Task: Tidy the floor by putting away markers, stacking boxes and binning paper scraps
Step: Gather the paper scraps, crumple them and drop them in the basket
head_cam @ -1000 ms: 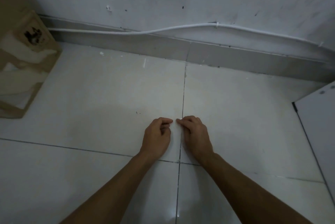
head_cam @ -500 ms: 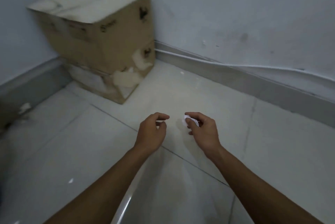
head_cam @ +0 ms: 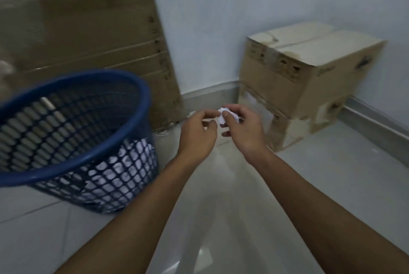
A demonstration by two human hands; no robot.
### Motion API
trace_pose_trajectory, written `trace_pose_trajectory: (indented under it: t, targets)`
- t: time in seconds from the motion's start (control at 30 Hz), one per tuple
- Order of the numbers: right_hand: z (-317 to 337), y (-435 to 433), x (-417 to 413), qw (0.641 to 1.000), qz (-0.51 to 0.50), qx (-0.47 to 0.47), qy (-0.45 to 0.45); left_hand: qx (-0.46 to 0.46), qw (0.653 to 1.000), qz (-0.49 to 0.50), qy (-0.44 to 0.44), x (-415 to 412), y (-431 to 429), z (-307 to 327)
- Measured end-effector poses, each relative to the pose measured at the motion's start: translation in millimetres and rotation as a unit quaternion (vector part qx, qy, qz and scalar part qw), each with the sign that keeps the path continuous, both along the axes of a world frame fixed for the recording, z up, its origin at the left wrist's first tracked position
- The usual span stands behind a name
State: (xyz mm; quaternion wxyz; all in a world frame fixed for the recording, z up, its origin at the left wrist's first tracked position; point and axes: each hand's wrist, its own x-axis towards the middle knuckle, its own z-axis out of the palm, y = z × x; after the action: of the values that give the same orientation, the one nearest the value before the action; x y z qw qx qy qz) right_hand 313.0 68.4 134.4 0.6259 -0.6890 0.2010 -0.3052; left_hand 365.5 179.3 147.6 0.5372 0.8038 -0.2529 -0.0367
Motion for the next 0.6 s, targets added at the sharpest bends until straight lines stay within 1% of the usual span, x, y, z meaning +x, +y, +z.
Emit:
trace_pose_trajectory:
  t: [0.13,0.23,0.33,0.4,0.5,0.6]
  targets:
    - [32,41,53,0.999,0.032,0.000,-0.040,-0.069,0.994,0.081,-0.022,34,39,49]
    - [60,70,85,0.995,0.055,-0.001,-0.087,-0.135,0.985,0.108,-0.017,41,61,78]
    - [88,96,107,0.989,0.055,-0.049,-0.132,-0.230,0.960,0.149,0.056,48,81,104]
    - [101,112,118,0.984,0.074,-0.072,-0.142,-0.279,0.940,0.173,0.093,57,97,117]
    - [113,131,127,0.978,0.120,-0.099,-0.139,-0.295,0.928,0.207,0.095,65,118,124]
    - [115,145,133,0.972,0.157,-0.134,-0.115,-0.278,0.926,0.241,0.086,71,133,117]
